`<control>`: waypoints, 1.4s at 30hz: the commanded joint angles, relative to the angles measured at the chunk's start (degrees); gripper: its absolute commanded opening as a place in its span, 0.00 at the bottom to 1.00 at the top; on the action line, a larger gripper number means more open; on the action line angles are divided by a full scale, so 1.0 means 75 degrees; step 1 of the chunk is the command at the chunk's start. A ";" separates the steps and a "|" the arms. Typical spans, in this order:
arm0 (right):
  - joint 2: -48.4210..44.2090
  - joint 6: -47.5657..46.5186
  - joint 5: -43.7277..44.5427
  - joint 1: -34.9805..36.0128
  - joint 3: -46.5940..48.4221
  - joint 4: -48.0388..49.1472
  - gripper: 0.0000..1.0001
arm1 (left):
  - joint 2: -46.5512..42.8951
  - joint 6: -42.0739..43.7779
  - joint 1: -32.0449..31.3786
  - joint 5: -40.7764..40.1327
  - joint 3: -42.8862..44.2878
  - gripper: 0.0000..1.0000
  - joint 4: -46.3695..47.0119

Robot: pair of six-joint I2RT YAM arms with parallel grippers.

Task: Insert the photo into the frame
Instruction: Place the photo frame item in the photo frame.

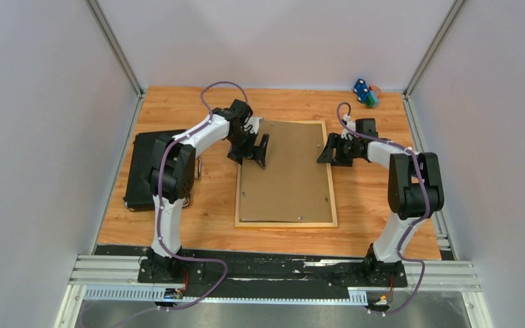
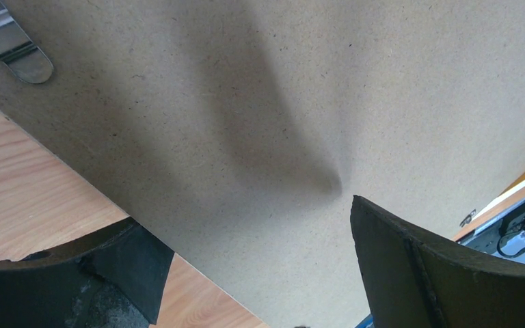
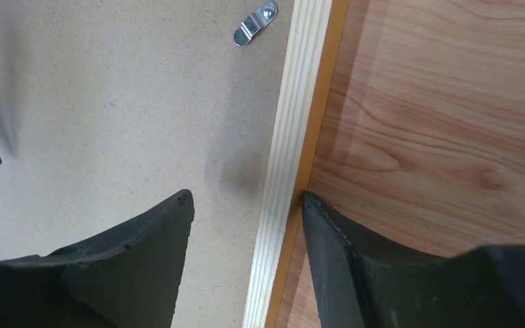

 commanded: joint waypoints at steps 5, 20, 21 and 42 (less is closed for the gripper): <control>0.0108 -0.0121 -0.0140 0.0049 0.0188 0.0114 0.61 | -0.0554 0.0312 -0.0025 -0.0363 0.0277 1.00 -0.0285; 0.0076 -0.0191 -0.0330 0.0032 0.0223 0.0092 0.62 | -0.1028 0.0361 -0.0019 -0.0408 0.0240 1.00 -0.0560; 0.0061 -0.0190 -0.0346 0.0030 0.0223 0.0091 0.62 | -0.1062 0.0378 -0.0016 -0.0430 0.0250 1.00 -0.0592; -0.1184 -0.0828 0.0192 -0.0001 -0.0222 0.0593 0.70 | -0.3114 0.1446 -0.0010 -0.2246 -0.1414 1.00 0.0910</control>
